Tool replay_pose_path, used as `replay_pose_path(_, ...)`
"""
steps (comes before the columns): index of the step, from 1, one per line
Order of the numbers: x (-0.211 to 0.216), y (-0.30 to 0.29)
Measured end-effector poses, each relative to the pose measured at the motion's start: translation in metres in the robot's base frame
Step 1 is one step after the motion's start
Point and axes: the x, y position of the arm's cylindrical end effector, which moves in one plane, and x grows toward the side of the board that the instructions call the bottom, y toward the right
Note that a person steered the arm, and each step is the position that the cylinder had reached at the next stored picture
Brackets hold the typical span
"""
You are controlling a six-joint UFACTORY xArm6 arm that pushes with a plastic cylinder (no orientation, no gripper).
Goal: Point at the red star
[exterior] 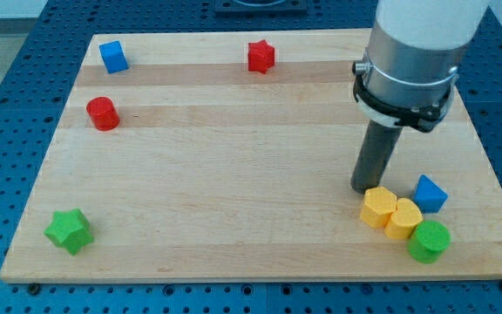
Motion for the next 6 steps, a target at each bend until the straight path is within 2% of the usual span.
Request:
replay_pose_path(1, -0.05, -0.004)
replay_pose_path(3, -0.185, -0.039)
replay_pose_path(5, -0.193, -0.042)
replay_pose_path(6, -0.248, -0.059)
